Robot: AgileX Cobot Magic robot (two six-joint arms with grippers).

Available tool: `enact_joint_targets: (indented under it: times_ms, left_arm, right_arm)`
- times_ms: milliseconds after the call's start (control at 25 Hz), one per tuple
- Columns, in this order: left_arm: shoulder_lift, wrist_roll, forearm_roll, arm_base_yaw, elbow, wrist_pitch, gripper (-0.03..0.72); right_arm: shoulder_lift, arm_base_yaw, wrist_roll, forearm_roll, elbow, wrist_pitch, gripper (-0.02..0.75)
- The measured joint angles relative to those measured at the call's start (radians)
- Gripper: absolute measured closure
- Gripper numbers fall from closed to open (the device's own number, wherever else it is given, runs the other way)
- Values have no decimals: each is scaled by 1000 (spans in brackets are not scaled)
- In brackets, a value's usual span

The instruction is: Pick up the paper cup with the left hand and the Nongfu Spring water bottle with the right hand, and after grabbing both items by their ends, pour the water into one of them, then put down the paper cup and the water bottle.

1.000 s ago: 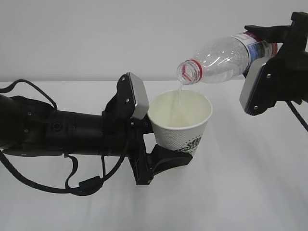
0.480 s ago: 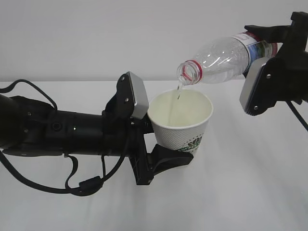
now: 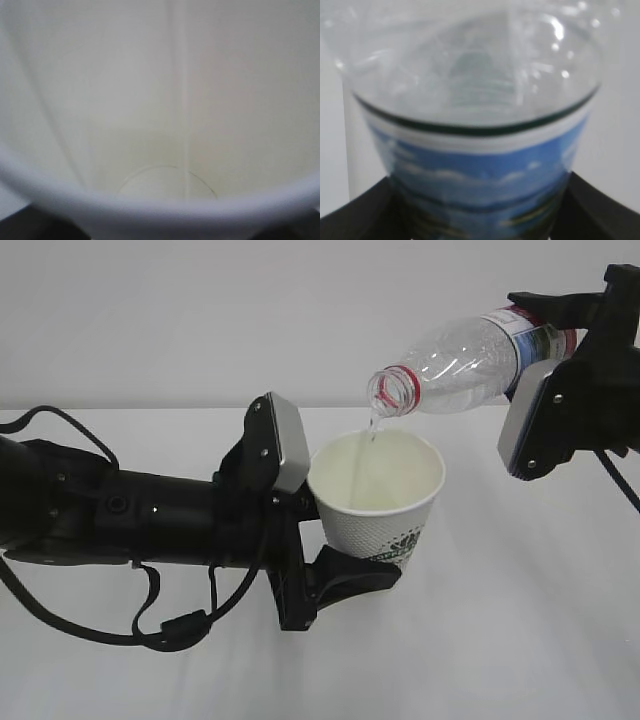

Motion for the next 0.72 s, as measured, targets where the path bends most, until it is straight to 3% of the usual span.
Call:
enact_joint_targets:
  times_ms: [720]
  left_arm:
    - [0, 0, 15, 0, 0, 0, 137]
  right_arm:
    - [0, 0, -1, 0, 0, 0, 223]
